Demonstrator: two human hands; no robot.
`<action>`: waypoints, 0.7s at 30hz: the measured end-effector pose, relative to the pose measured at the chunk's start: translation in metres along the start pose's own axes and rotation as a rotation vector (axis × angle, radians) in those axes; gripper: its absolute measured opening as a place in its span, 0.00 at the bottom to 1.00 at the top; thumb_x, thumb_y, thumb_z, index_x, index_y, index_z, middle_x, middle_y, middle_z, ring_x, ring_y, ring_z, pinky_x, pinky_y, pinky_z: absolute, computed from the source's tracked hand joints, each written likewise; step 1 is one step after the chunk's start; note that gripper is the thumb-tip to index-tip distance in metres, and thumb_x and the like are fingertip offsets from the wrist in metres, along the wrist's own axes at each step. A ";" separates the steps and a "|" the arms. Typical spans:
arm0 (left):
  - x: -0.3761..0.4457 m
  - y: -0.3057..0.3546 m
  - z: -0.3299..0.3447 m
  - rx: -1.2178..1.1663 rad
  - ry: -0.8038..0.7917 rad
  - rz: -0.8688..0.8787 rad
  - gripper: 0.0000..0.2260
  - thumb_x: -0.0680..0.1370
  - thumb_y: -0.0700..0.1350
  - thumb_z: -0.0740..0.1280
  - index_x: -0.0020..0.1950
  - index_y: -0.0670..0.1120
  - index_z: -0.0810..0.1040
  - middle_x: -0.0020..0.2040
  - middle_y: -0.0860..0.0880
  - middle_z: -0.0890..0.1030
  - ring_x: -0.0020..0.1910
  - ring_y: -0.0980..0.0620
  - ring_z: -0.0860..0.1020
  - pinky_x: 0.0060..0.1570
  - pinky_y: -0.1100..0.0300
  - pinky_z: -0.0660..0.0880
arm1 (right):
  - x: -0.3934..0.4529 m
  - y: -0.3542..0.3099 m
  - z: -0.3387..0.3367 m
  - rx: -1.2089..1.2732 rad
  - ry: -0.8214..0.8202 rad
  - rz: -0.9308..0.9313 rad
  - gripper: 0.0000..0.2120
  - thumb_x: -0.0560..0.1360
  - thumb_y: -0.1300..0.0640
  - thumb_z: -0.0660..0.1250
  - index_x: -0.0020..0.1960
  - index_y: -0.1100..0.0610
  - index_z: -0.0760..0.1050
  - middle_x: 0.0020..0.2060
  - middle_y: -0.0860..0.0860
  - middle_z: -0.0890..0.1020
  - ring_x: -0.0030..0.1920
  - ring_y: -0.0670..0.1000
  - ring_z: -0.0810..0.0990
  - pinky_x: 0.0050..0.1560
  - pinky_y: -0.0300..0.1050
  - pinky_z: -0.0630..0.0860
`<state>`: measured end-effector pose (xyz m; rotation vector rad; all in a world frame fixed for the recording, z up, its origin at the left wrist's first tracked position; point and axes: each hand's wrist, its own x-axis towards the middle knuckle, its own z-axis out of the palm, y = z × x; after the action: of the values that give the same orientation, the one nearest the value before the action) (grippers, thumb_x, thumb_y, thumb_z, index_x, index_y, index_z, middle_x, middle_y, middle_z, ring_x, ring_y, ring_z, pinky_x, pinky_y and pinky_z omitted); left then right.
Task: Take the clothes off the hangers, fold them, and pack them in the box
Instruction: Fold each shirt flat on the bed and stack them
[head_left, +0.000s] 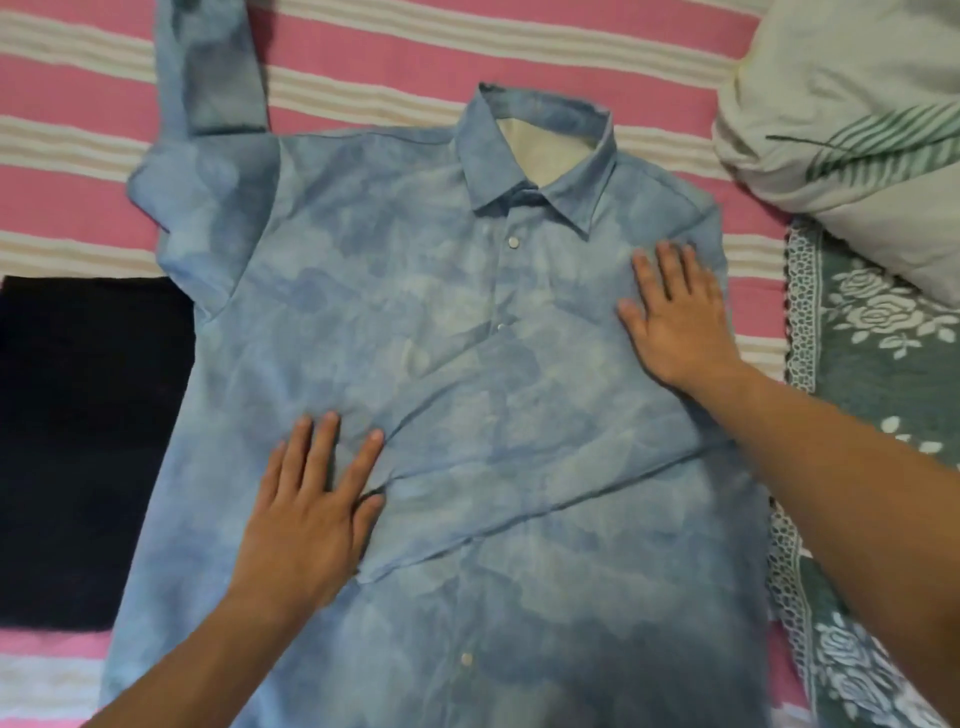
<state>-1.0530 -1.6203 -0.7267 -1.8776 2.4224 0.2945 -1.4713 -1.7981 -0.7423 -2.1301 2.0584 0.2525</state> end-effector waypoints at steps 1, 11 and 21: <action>-0.001 -0.003 0.010 0.009 -0.012 0.014 0.27 0.82 0.58 0.56 0.80 0.49 0.66 0.79 0.35 0.62 0.79 0.32 0.59 0.74 0.37 0.61 | 0.009 0.011 0.006 0.008 -0.003 0.050 0.36 0.80 0.35 0.40 0.82 0.54 0.51 0.81 0.57 0.52 0.81 0.61 0.49 0.78 0.63 0.49; 0.045 -0.046 -0.061 -0.330 0.045 -0.132 0.23 0.82 0.59 0.58 0.69 0.47 0.78 0.65 0.43 0.76 0.61 0.42 0.75 0.61 0.48 0.74 | 0.035 -0.100 -0.041 0.132 0.226 0.032 0.26 0.83 0.48 0.57 0.77 0.61 0.63 0.77 0.66 0.60 0.77 0.68 0.57 0.77 0.64 0.52; 0.220 -0.261 -0.099 -1.100 -0.043 -0.864 0.13 0.84 0.53 0.60 0.61 0.47 0.76 0.57 0.45 0.80 0.54 0.46 0.77 0.50 0.53 0.73 | 0.184 -0.346 -0.143 0.622 -0.110 -0.021 0.21 0.80 0.52 0.64 0.71 0.58 0.72 0.69 0.56 0.76 0.68 0.57 0.74 0.66 0.46 0.68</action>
<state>-0.8509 -1.9108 -0.6956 -2.9398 1.1505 1.7468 -1.1187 -1.9994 -0.6456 -1.7086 1.7453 -0.2419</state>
